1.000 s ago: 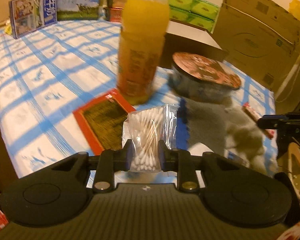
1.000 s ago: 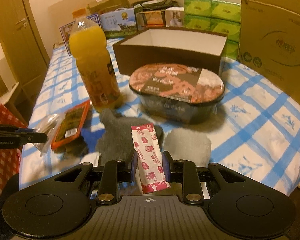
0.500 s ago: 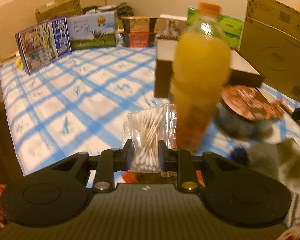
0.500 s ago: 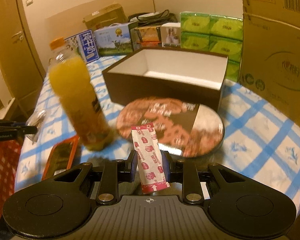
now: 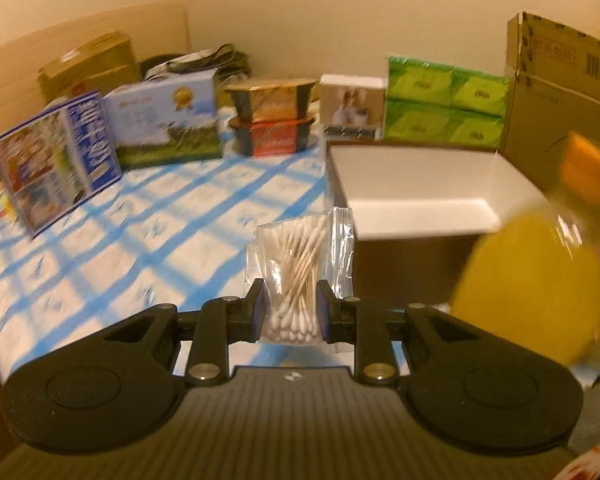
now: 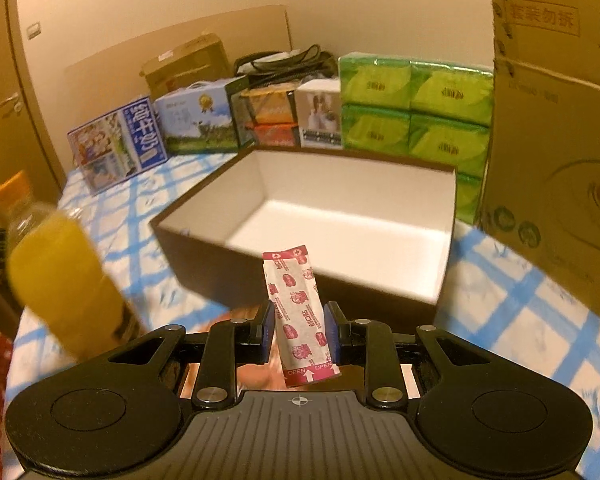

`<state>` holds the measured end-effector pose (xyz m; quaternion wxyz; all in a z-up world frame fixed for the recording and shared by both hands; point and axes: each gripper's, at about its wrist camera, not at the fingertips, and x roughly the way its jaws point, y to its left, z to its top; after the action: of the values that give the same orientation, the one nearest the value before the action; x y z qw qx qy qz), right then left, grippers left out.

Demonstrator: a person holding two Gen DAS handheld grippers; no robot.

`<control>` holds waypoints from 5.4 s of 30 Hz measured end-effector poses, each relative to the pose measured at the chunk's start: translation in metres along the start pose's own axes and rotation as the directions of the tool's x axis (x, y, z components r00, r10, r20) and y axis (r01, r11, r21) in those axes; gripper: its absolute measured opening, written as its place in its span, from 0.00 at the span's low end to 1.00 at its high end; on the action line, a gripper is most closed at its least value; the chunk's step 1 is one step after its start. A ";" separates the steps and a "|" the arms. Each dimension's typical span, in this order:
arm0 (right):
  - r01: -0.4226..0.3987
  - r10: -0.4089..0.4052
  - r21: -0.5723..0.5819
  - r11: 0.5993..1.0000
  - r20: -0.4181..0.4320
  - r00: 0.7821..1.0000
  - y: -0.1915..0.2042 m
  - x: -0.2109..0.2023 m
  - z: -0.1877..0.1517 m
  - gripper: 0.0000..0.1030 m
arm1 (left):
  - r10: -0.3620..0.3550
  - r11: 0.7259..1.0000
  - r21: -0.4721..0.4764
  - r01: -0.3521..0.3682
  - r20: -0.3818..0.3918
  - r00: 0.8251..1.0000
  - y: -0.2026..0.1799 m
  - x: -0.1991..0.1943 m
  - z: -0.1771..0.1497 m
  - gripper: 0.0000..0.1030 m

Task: Organize soft objects
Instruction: 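Carry the snack stick and swab bag into the white box and open both tools, then move the right tool to the red snack packet and grasp its edge, then grasp the white cloth with the left tool while the right tool holds the red packet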

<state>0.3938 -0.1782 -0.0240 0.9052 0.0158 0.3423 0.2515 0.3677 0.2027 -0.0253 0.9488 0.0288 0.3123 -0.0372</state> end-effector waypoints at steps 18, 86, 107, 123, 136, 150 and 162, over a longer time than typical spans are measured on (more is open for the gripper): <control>-0.009 0.009 0.041 0.999 0.005 1.000 -0.016 0.090 0.054 0.26 | -0.249 0.960 0.127 0.248 -0.004 0.968 -0.058 0.122 0.095 0.24; -0.332 0.378 0.208 0.920 -0.256 0.889 0.138 0.033 -0.107 0.41 | 0.030 0.950 -0.283 -0.136 -0.349 0.937 -0.041 -0.079 -0.179 0.30; -0.439 0.485 0.207 0.874 -0.321 0.813 0.184 0.070 -0.116 0.15 | 0.044 0.933 -0.317 -0.168 -0.362 0.931 -0.030 -0.071 -0.194 0.19; -0.472 0.503 0.174 0.864 -0.301 0.810 0.227 0.065 -0.125 0.01 | 0.069 0.914 -0.353 -0.199 -0.348 0.935 -0.017 -0.089 -0.196 0.19; -0.391 0.422 0.214 0.895 -0.127 0.898 0.155 -0.049 -0.112 0.01 | 0.020 0.939 -0.324 -0.116 -0.283 0.959 -0.058 -0.124 -0.176 0.23; -0.183 0.210 0.350 0.919 -0.041 0.977 0.061 -0.143 -0.138 0.01 | -0.211 0.964 -0.217 0.153 -0.272 0.939 -0.173 -0.130 -0.174 0.51; -0.132 0.168 0.419 0.898 -0.051 0.985 0.030 -0.163 -0.164 0.01 | -0.246 0.969 -0.061 0.238 -0.297 0.923 -0.243 -0.121 -0.175 0.53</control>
<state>0.1728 -0.2516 -0.0435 0.8437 0.2226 0.4239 0.2426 0.1458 -0.0194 -0.1012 0.8783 -0.0159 0.4553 -0.1454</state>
